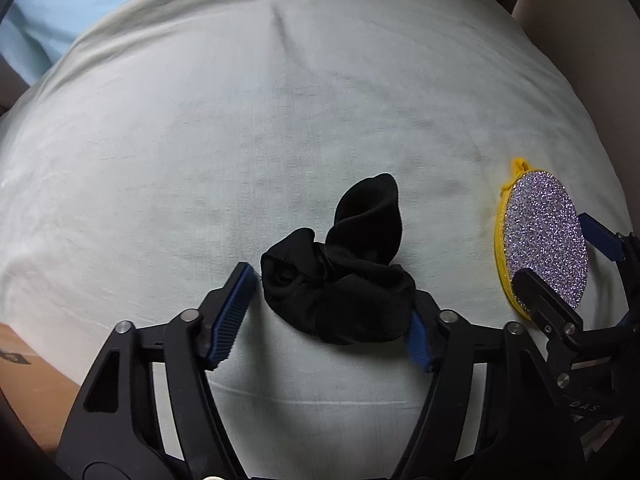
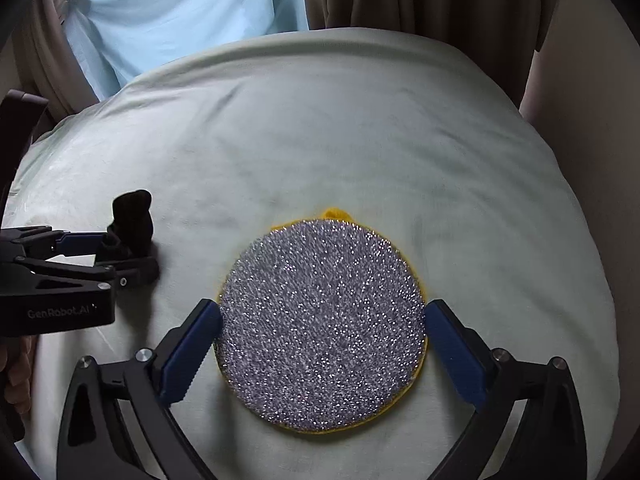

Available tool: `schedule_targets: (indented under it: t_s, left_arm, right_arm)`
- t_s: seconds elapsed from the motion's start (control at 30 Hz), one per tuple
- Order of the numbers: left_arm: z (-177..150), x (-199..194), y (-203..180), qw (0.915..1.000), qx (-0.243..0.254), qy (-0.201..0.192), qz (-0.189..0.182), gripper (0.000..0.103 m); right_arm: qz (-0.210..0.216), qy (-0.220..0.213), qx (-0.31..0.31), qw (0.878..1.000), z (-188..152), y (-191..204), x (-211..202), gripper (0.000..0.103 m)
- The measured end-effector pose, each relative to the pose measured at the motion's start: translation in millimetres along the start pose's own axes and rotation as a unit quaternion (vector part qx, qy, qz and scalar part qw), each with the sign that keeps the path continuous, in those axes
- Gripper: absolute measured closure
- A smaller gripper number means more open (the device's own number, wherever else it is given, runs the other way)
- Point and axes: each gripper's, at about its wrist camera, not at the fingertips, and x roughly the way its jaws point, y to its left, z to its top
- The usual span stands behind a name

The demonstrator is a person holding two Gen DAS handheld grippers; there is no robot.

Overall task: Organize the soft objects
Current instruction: 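Grasp the black scrunchie with the left tool while the right tool grasps the glitter sponge, then carry the black scrunchie and glitter sponge with both tools over the box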

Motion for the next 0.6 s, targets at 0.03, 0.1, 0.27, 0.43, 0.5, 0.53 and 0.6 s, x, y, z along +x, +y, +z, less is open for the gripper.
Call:
schedule_targets:
  t_s: [0.03,0.1,0.27,0.43,0.5,0.53,0.6]
  left_arm:
    - [-0.2,-0.1,-1.6,1.0,0.005,-0.003,0.0,0.053]
    - [-0.2,-0.2,-6.4,0.9998,0.02,-0.005,0.002,0.063]
    - [-2.9,-10.6,-15.4,0.9994,0.035,-0.007,0.004,0.073]
    - [-9.4,-24.8,-21.3,0.999,0.044,-0.01,0.001,0.075]
    - [-10.1,-36.5,-23.3,0.9989,0.045,-0.016,-0.003,0.075]
    - [-10.2,-43.3,-24.0,0.9988,0.045,-0.019,-0.005,0.075]
    - [-10.1,-60.4,-25.0,0.9986,0.045,-0.027,-0.01,0.075]
  right_arm:
    - [-0.004,-0.002,-0.005,1.0,-1.6,1.6,-0.3,0.005]
    - [-0.012,-0.004,-0.013,1.0,-4.1,5.7,0.5,0.008]
    - [-0.016,-0.004,-0.013,1.0,-6.7,9.5,-3.1,0.023]
    - [-0.012,0.0,-0.011,1.0,-7.8,13.4,-9.5,0.056]
    - [-0.01,0.0,-0.003,1.0,-8.0,12.6,-18.5,0.059]
    - [-0.011,-0.002,0.002,1.0,-7.2,11.1,-24.4,0.059]
    - [-0.013,-0.007,0.011,1.0,-2.8,8.8,-37.0,0.059]
